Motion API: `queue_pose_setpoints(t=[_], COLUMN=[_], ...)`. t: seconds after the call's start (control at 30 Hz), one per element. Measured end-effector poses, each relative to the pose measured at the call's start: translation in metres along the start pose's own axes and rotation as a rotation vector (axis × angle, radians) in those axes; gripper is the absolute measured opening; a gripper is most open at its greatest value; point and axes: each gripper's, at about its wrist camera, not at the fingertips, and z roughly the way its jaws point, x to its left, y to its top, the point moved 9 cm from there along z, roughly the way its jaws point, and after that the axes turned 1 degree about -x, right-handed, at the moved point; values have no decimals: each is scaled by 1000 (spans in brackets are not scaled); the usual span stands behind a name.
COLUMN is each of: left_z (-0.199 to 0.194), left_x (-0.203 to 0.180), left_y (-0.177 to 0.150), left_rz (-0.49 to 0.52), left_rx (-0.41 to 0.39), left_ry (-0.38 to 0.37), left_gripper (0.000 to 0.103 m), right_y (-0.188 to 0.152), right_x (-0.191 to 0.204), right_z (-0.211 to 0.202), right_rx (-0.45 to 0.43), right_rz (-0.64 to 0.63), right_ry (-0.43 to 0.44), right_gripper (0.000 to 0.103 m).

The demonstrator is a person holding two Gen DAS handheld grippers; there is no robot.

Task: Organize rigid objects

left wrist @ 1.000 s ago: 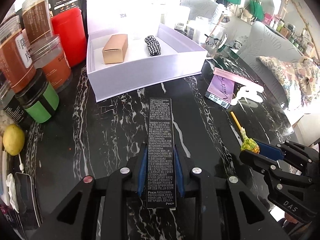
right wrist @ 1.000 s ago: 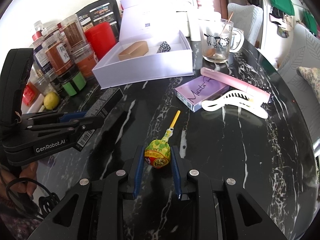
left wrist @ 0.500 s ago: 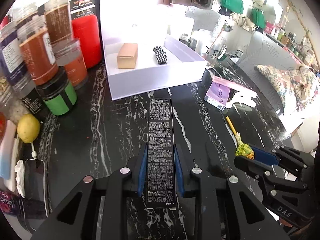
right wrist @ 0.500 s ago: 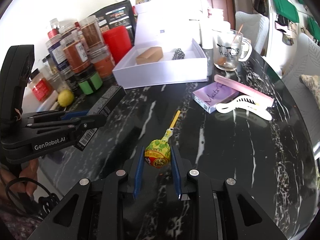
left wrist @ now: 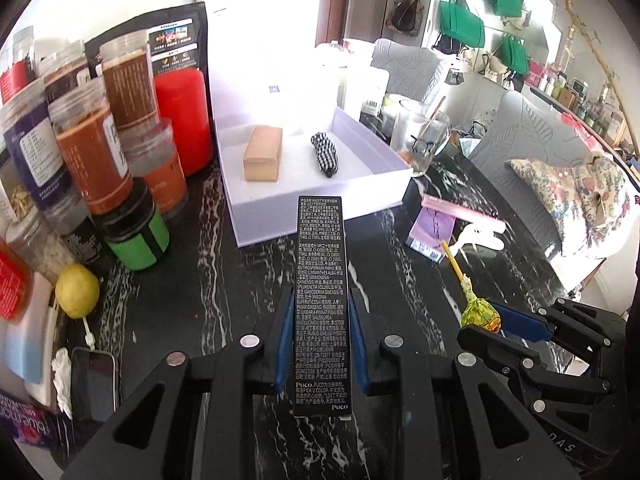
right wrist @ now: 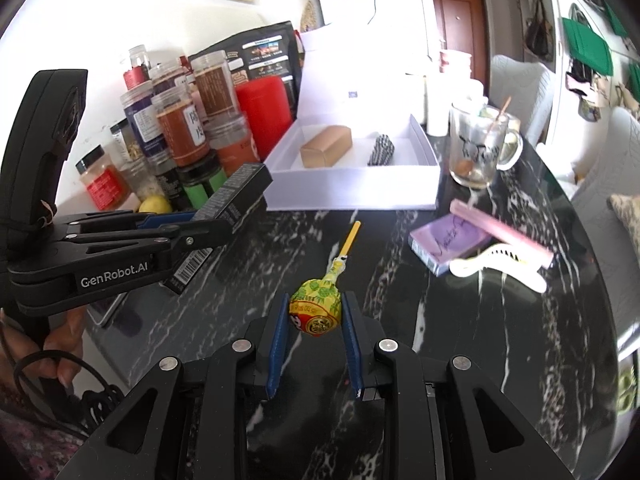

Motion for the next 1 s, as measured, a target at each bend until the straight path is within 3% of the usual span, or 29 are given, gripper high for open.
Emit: queue_pose_setpoints(t=[0.5, 1.0], left_z=[8, 26], left_x=[-4, 1], left_y=[54, 115], left_rz=[7, 54], left_rx=[-49, -108], left_ry=[-45, -10], left_gripper=[25, 25], right_y=[57, 107], right_x=[-13, -35], right_z=[6, 27], right_rx=[-53, -76], right_rz=[-52, -81], right_ry=[-32, -56], right_gripper=[26, 26])
